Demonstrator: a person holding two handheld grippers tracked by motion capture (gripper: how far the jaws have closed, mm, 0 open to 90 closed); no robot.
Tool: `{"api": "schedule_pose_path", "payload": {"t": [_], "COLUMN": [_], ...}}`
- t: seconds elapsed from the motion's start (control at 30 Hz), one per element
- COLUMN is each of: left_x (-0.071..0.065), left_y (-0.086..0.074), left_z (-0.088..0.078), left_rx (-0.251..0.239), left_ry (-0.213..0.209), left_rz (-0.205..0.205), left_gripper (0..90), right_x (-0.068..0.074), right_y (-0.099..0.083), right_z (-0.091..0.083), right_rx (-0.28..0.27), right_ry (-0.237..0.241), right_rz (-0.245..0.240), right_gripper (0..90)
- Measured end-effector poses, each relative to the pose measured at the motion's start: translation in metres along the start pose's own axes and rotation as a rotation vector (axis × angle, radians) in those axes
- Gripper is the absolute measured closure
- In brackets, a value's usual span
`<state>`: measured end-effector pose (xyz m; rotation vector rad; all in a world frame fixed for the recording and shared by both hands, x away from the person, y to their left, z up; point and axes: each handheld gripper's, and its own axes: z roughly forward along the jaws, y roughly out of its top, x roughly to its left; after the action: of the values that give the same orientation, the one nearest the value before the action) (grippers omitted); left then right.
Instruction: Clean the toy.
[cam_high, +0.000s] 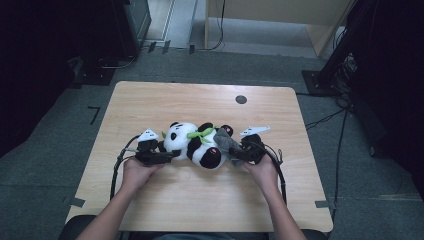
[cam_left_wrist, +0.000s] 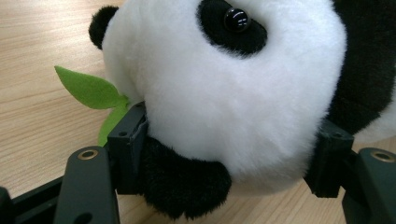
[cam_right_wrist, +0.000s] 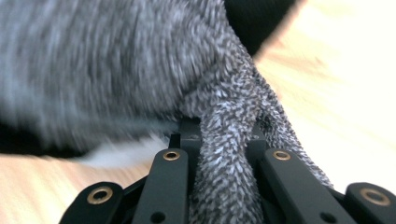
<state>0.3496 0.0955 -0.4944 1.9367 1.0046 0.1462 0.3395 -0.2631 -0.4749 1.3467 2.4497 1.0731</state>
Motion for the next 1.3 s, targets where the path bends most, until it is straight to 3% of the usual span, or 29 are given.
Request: {"api": "schedule_pose_path", "payload": {"t": [0.13,0.3,0.37,0.43,0.5,0.57,0.87,1.13,1.3], "left_x": [0.002,0.000,0.000,-0.001,-0.001,-0.001,-0.003,-0.004,-0.005], "left_y": [0.000,0.000,0.000,0.000,0.000,0.001,0.001,0.003,0.002], "left_z": [0.000,0.001,0.001,0.001,0.001,0.001,0.001,0.001,0.002], "left_rx": [0.004,0.002,0.006,0.007,0.008,0.007,0.012,0.023,0.017], "left_ry": [-0.002,0.008,0.012,0.015,0.016,0.016,0.024,0.030,0.033], "left_rz": [-0.011,-0.003,0.005,0.004,0.003,0.003,0.000,0.004,-0.006], "left_gripper": [30.8,30.8,30.9,30.8,30.8,30.9,31.2,31.2,31.6], "right_x": [-0.014,-0.031,-0.043,-0.049,-0.051,-0.042,0.009,0.052,0.079], "right_y": [-0.005,-0.005,-0.008,-0.009,-0.006,0.003,0.035,0.050,0.054], "right_z": [0.005,-0.013,-0.020,-0.026,-0.038,-0.052,-0.079,-0.080,-0.068], "right_rx": [0.094,0.013,-0.005,-0.027,-0.099,-0.163,-0.235,-0.209,-0.160], "right_ry": [-0.050,-0.077,-0.089,-0.076,-0.018,0.010,0.055,0.112,0.138], "right_rz": [0.043,0.101,0.154,0.200,0.246,0.226,0.062,-0.036,-0.114], "right_gripper": [78.5,78.4,78.4,78.5,78.5,78.5,78.4,77.8,77.2]}}
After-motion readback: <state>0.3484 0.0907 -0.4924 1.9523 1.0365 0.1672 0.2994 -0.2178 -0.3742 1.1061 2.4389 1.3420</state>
